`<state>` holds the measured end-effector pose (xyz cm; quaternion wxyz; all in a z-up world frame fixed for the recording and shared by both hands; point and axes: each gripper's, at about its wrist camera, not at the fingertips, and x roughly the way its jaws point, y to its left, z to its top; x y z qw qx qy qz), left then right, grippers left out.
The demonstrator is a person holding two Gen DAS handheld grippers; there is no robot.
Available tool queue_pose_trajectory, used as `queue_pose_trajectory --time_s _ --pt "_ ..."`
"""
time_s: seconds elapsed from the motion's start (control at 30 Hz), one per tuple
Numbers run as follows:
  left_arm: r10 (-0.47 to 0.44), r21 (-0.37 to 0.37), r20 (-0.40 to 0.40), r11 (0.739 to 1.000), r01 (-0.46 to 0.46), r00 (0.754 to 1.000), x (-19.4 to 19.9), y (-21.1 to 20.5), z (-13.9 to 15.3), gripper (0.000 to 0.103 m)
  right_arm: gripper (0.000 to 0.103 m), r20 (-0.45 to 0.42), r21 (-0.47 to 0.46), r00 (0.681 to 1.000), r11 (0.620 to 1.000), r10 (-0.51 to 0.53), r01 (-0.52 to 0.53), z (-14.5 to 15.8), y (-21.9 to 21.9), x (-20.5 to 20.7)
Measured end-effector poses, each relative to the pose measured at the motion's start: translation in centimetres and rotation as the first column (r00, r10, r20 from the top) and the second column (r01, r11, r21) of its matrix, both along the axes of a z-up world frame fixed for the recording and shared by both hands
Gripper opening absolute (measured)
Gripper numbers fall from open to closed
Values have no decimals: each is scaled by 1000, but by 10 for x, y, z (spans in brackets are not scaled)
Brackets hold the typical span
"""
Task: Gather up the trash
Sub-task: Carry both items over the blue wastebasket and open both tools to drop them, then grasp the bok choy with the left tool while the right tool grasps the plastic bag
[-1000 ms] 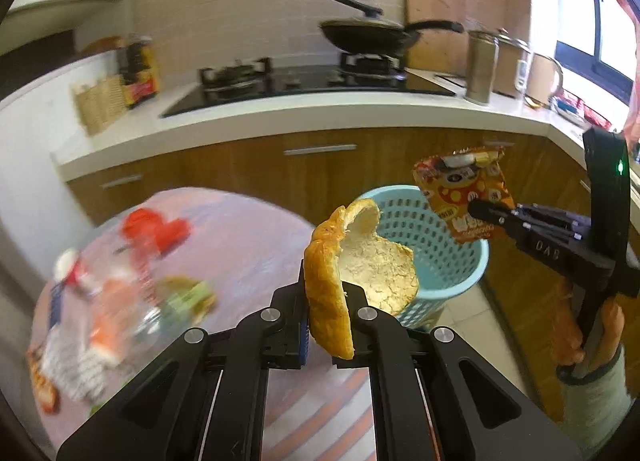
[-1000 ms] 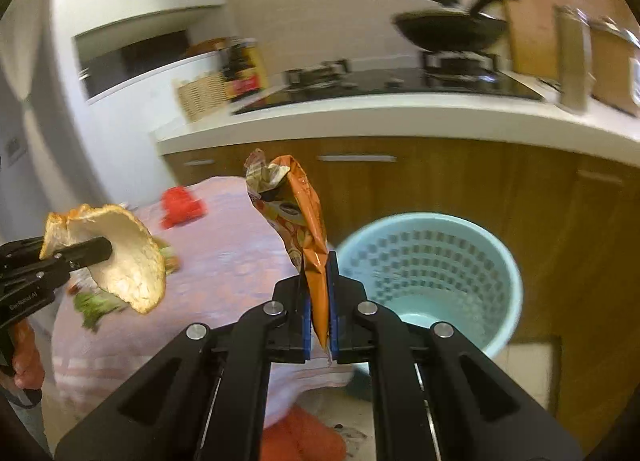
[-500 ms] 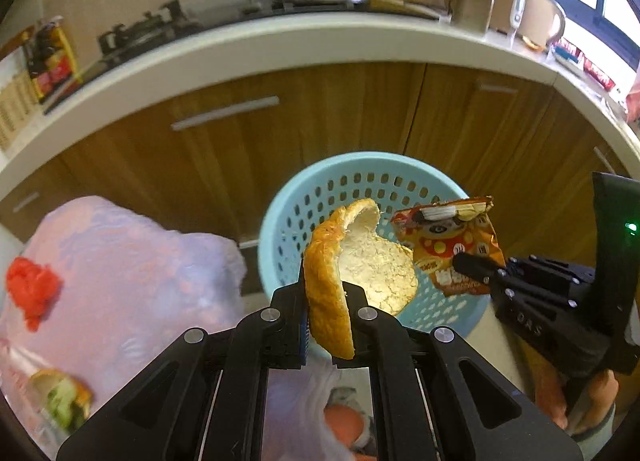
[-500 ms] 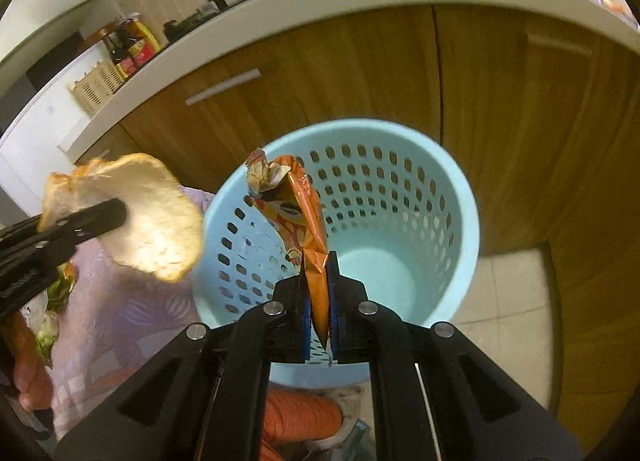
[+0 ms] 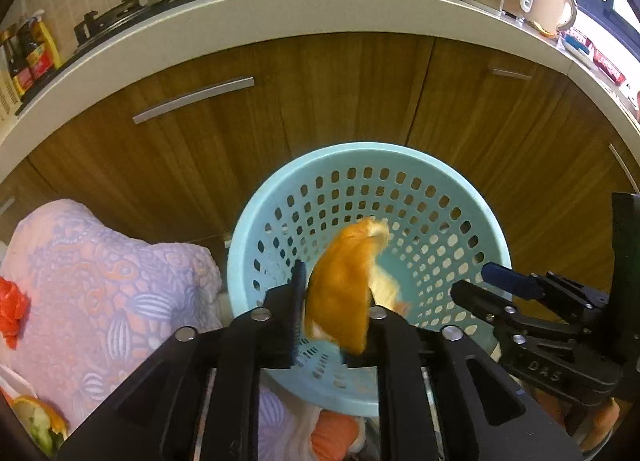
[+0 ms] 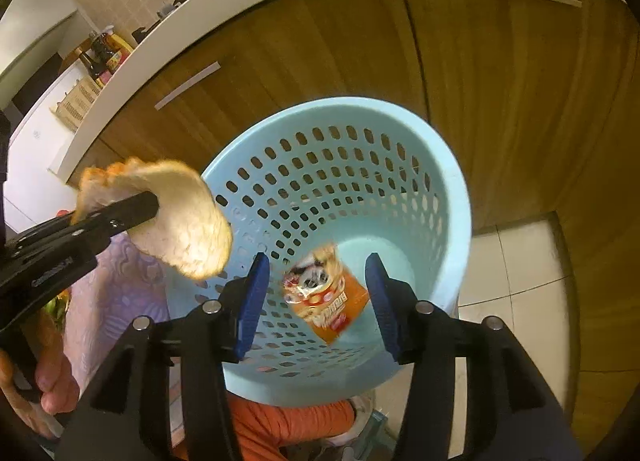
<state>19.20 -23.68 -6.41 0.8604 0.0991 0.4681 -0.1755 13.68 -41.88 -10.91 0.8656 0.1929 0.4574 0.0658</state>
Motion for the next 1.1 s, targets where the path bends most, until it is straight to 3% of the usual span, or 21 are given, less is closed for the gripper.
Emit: queue_pose_trajectory --time_s 0.07,0.2,0.27,0.63,0.8,1.1 --pt "-5 2 7 1000 5 1000 -1 -1 0 32 46 13 2 1000 1000 -1 1 5 -2 -3" --pt "-10 0 32 1000 10 999 -12 6 7 39 47 35 -5 999 1000 4 -4 15 0 -10" --pt "-14 -13 51 1000 15 999 -19 9 15 47 46 49 -1 999 1000 10 -10 22 3 -14" --pt "25 -93 194 996 -7 981 -82 56 85 51 46 178 -43 981 997 73 -66 80 38 -47" --pt "104 -162 266 985 -62 958 -129 106 116 59 47 256 -71 955 988 148 -134 109 73 -70" --pt "251 -227 328 957 -182 911 -190 196 133 61 47 313 -145 888 941 336 -304 127 157 -97"
